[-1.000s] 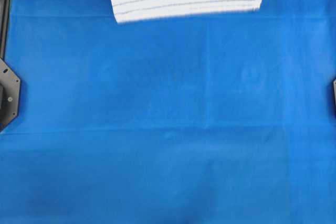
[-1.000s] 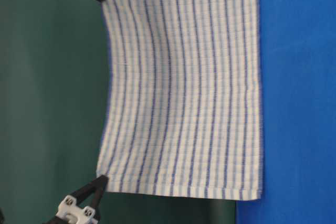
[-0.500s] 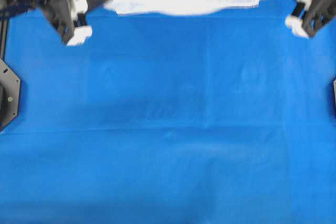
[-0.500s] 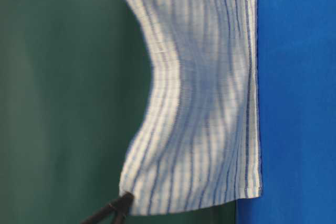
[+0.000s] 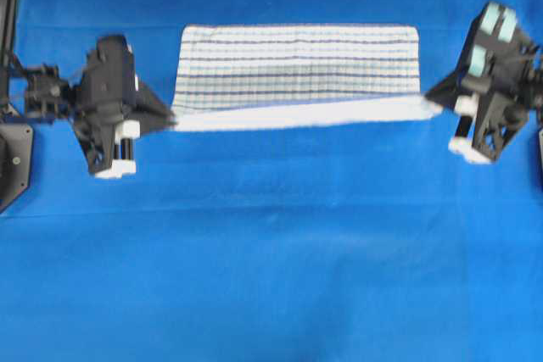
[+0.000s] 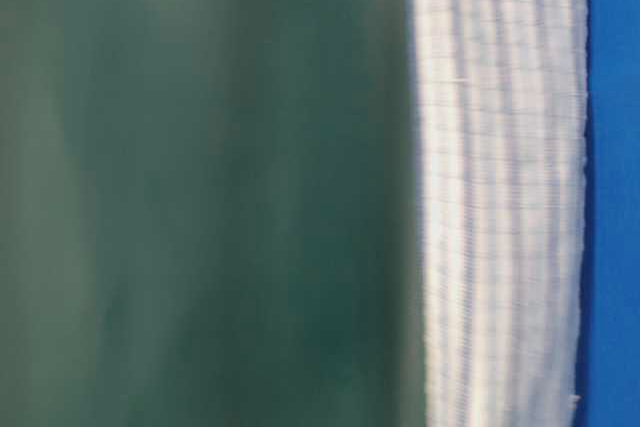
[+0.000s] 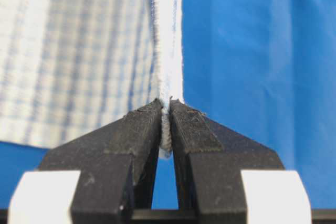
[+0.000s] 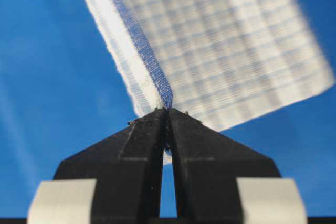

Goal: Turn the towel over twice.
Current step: 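Lay the towel flat with both grippers holding the near edge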

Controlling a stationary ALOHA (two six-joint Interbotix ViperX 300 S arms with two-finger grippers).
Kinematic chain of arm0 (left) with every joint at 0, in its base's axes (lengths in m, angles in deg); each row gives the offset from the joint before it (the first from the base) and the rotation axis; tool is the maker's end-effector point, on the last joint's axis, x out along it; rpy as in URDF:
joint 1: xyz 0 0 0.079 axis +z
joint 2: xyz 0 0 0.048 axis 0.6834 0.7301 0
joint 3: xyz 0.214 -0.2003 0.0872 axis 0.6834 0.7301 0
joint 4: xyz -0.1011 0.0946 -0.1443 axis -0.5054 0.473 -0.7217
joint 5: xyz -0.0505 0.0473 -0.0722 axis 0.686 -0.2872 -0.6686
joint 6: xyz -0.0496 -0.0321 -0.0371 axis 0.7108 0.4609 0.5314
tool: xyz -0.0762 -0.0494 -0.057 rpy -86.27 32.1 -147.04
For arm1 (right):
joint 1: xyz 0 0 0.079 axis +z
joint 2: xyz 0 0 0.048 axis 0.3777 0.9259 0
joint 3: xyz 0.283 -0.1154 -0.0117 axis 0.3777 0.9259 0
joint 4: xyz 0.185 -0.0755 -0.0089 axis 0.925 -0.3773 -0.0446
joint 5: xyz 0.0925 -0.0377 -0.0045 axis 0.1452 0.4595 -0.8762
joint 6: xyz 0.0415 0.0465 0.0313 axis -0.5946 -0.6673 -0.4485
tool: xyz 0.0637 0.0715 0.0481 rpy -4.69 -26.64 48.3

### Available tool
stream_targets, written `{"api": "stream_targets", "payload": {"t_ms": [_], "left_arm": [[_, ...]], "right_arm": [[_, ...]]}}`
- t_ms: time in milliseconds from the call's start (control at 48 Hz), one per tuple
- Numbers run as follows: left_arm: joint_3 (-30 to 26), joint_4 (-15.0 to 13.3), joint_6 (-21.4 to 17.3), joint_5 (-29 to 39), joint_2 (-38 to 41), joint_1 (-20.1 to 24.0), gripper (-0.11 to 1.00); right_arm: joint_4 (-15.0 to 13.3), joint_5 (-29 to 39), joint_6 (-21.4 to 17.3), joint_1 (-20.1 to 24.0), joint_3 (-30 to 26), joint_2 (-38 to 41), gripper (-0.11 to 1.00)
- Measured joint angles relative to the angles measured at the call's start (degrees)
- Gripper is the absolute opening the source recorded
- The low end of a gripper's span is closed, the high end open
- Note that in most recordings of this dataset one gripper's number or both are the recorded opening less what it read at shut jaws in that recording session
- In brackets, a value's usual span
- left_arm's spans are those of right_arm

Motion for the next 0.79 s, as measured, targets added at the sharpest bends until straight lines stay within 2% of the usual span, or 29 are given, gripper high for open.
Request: {"api": "stream_targets", "payload": {"t_ms": [167, 458, 791], "left_arm": [[1.5, 0.0, 3.3, -1.4, 3.3, -3.1, 0.05], [1.5, 0.0, 3.5, -1.8, 5.9, -9.1, 0.05], [0.4, 0.0, 4.5, -2.2, 10.2, -11.5, 0.05]], "right_arm": [[0.0, -5.2, -5.1, 4.6, 2.1, 2.8, 0.04], [0.0, -11.6, -13.3, 10.7, 3.8, 8.8, 0.04], [0.2, -12.1, -16.4, 14.3, 2.9, 13.0, 0.04]]}}
